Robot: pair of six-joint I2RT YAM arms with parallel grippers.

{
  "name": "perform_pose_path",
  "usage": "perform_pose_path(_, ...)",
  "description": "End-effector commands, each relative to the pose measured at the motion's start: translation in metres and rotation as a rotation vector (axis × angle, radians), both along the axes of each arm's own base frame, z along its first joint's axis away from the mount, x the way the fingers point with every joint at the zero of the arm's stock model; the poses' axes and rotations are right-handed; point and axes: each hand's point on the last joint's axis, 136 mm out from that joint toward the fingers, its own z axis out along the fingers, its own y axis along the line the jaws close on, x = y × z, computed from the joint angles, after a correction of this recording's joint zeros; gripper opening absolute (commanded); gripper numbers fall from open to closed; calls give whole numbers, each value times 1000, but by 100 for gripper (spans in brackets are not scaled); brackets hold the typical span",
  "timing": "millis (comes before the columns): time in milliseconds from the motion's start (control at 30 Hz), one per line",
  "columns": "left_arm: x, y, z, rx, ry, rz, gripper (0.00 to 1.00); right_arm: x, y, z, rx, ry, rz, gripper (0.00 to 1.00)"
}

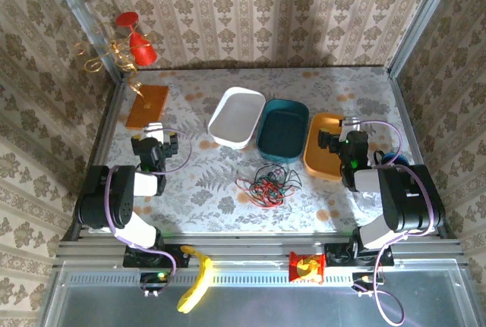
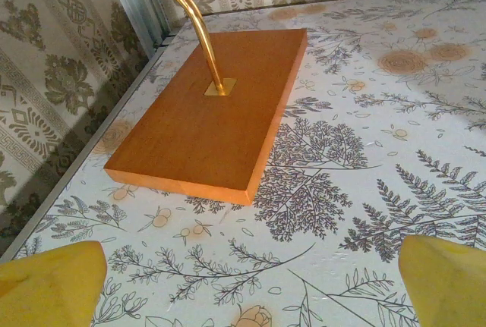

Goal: Untangle the cables

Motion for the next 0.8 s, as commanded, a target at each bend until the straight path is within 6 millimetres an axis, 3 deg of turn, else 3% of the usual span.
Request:
perform_pose_path(0,3,-1,4,11,-16,-11,100,3,2,2,-9,-5,17,100)
perform_pose_path(767,3,6,3,-33,-10,-6,100,3,2,2,-9,-6,18,100)
